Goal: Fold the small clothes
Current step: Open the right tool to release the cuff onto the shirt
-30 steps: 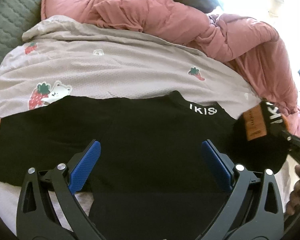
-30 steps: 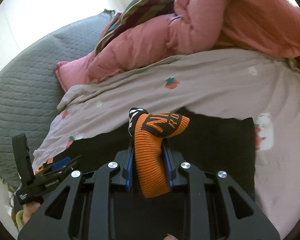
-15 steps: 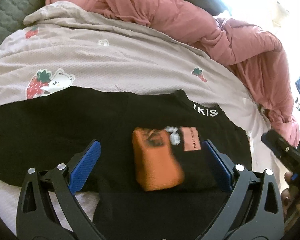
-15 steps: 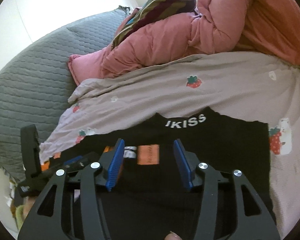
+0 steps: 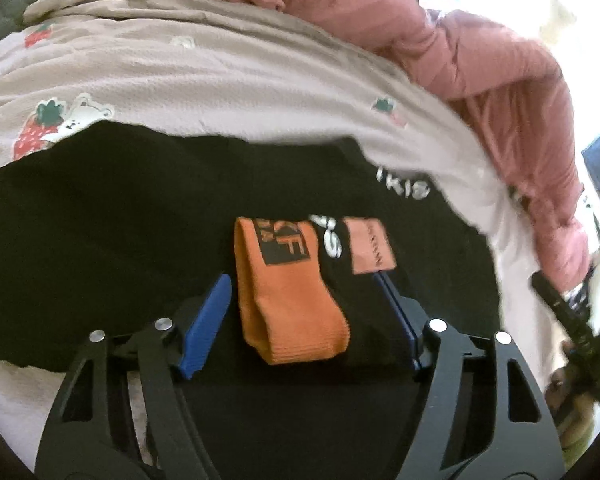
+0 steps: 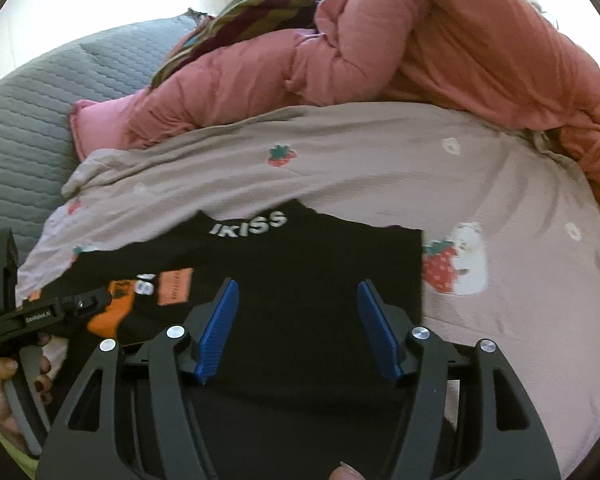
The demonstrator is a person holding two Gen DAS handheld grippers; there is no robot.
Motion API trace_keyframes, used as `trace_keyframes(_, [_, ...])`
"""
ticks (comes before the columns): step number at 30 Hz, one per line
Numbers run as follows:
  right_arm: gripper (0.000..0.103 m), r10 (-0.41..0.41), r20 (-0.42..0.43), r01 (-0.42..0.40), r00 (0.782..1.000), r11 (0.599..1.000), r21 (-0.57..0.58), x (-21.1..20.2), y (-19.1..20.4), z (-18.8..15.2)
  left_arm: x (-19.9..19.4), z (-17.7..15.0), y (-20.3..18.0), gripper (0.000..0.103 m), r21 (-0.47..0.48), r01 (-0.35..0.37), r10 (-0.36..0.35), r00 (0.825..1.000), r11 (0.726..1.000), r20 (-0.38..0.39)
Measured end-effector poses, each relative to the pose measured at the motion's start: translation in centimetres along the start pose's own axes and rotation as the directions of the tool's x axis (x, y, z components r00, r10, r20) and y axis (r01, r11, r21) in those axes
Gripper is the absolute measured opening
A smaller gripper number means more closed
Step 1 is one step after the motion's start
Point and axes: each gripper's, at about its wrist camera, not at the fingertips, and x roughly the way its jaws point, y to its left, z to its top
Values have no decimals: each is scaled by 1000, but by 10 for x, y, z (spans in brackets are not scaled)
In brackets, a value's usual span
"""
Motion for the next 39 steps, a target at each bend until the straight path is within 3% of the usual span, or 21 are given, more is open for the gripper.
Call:
trace_keyframes(3, [61,-22,-3,22,1000,1000,13,0,-10,-5,16,-7,-6,63,22,-55,56,998,998,-21])
trace_keyframes(6, [61,-42,-18,42,999,999,28,2,-18,-10,22,-14,-18,37,84,-116,115,993,990,14])
trace_keyframes(7, [61,-46,-23,47,999,998,32,3,-20,-11,22,-14,-21,15,99,-115,114,993,988,22])
trace_keyframes(8, [61,-51,-27,52,998,998,36,4,-22,-13,19,-15,-24,12,110,-98,95,995,989,33])
trace_keyframes(13, [61,-57,-35,58,998,997,41,5,-26,-16,-9,-6,-22,12,124,-49,40,996,991,75])
trace_keyframes(15, [61,-60,-34,61,998,997,38,6,-25,-16,-16,-5,-21,11,143,-80,70,995,986,75])
trace_keyframes(17, [61,-72,-30,73,997,997,30,6,-24,-15,-13,-5,-19,19,159,-117,110,993,980,51])
trace_keyframes(20, [61,-72,-22,72,997,997,9,6,-19,-15,-21,0,-6,24,119,-181,171,981,976,89])
trace_keyframes(23, [61,-61,-18,61,998,998,-20,7,-11,-16,-38,6,13,24,48,-168,160,978,985,133])
trace_keyframes(26, [61,-40,-17,39,999,998,-40,8,-4,-15,-42,6,11,25,43,-150,142,978,988,154])
trace_keyframes(32, [61,2,-56,-8,998,994,-107,14,13,-21,-8,-12,-21,29,137,-104,100,994,985,35])
trace_keyframes(35, [61,0,-93,-11,996,993,-117,21,16,-25,15,-20,-25,36,170,-160,164,986,972,-8])
trace_keyframes(39, [61,-43,-158,24,987,992,-123,36,13,-32,22,-23,-24,39,183,-166,172,985,969,-17])
